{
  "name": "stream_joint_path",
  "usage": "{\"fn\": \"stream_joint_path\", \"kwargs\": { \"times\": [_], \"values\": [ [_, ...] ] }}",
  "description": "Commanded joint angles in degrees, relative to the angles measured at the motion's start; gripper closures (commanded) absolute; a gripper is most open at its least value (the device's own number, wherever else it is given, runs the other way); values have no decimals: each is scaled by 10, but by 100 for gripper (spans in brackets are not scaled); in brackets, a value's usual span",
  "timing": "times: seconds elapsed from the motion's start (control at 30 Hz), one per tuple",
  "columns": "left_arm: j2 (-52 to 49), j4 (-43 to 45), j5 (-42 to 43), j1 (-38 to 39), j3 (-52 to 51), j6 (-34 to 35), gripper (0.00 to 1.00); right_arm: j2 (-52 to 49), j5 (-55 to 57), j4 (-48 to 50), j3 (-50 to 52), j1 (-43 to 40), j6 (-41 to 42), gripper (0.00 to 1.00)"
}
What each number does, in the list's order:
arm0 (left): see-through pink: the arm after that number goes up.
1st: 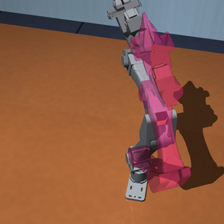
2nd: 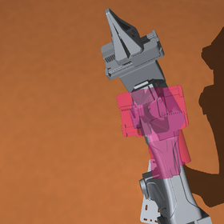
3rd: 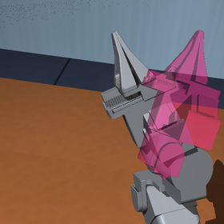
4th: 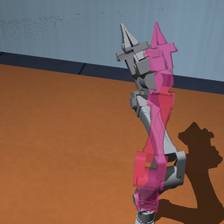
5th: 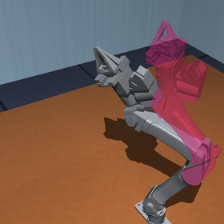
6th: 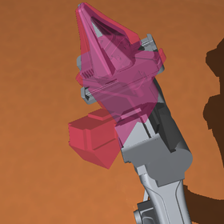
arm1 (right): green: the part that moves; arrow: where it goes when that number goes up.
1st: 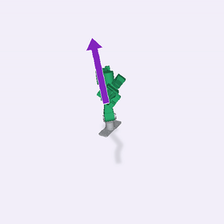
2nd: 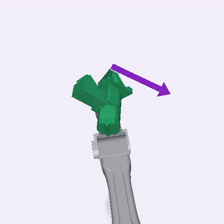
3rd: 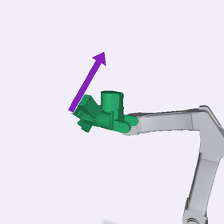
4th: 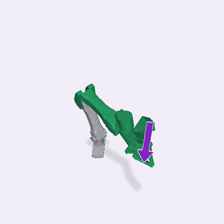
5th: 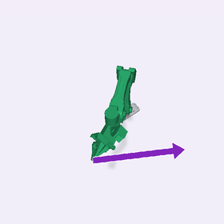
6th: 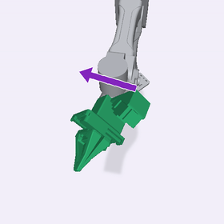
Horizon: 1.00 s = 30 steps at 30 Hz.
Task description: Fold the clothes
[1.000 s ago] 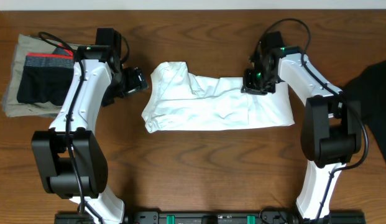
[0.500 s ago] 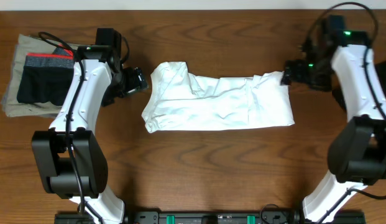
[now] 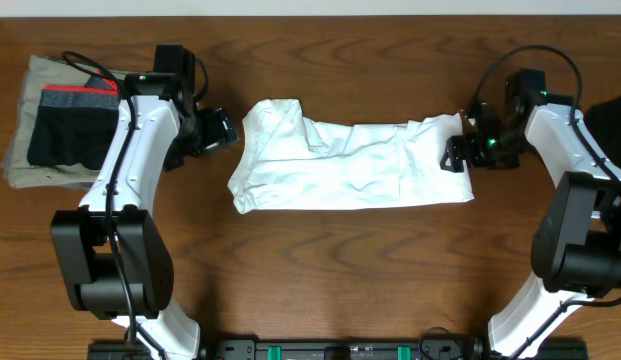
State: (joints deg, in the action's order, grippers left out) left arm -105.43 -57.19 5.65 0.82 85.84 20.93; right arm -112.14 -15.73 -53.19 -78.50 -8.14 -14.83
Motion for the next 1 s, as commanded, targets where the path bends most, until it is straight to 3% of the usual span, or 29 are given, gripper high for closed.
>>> {"fn": "stream_joint_path", "kwargs": {
  "times": [0.0,0.33,0.8,0.9,0.97],
  "values": [
    [5,-3,-3,-1,6,-7,2,-5,-8,3,3,-20,-15,6],
    [5,-8,-3,-1,6,-7,2,-16,-144,60,37,-78,-50,7],
    [5,-9,-3,-1,6,-7,2,-87,-224,74,44,-84,-49,8],
    [5,-10,-3,-1,6,-7,2,-100,-222,74,45,-79,-38,11],
    [5,-10,-3,-1,6,-7,2,-105,-222,73,45,-75,-38,20]
  ]
}}
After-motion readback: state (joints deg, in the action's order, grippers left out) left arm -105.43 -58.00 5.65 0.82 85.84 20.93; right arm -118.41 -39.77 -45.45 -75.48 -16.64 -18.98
